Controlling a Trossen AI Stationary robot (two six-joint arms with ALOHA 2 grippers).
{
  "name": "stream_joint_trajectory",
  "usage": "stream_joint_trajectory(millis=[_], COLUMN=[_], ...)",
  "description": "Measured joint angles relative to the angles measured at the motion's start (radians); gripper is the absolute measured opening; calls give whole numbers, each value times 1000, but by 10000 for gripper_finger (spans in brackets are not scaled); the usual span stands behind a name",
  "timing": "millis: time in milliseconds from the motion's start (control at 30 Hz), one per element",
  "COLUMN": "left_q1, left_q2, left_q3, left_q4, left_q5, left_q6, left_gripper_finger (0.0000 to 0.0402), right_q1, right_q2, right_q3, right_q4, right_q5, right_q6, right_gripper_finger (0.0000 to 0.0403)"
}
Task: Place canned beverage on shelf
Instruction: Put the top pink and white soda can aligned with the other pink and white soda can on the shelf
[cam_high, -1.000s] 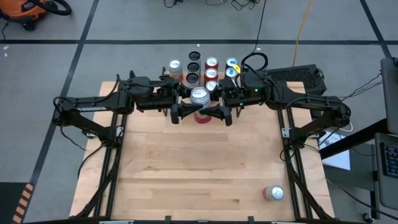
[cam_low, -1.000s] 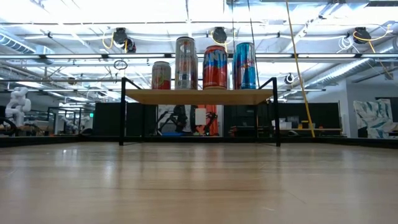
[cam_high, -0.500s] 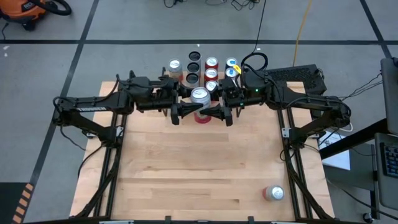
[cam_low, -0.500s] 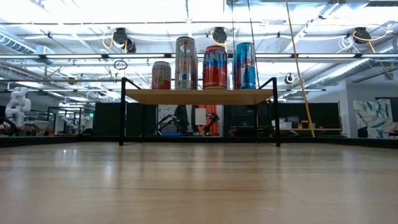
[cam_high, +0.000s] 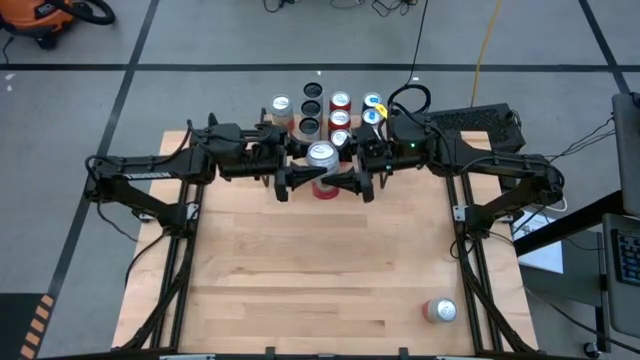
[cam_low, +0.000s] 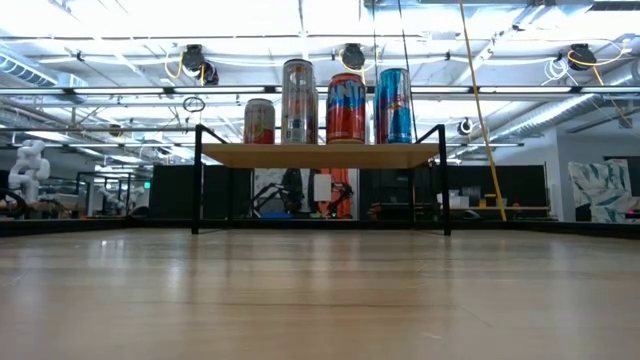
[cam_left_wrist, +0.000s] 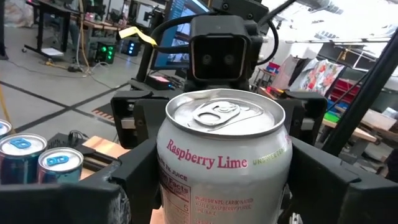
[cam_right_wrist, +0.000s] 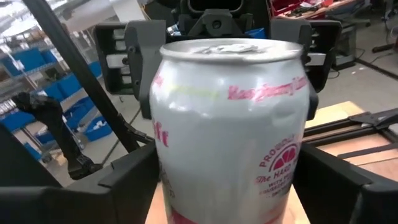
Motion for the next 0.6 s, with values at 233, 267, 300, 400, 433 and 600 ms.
stream_joint_trajectory(millis=[233, 267, 300, 400, 433, 600], left_q1=[0, 0, 0, 0, 0, 3], left_q2=[-11, -13, -16, -25, -29, -60], left_q3=[-1, -1, -1, -1, -1, -1], left_q4=[-3, 2, 4, -3, 2, -5], left_q5=[19, 26, 34, 46, 49, 59], left_q6=[4, 4, 3, 5, 6, 37], left_gripper_finger=[277, 277, 277, 277, 277, 277], right_q1=[0, 0, 0, -2, -2, -2], right_q2=[-12, -14, -19, -41, -50, -92], right_q3=[0, 1, 1, 1, 1, 1], right_q4=[-9, -9, -13, -41, -50, -133], right_q5=[-8, -11, -12, -22, -23, -23], right_q6=[41, 41, 40, 36, 36, 19], right_gripper_finger=[352, 354, 356, 356, 356, 356])
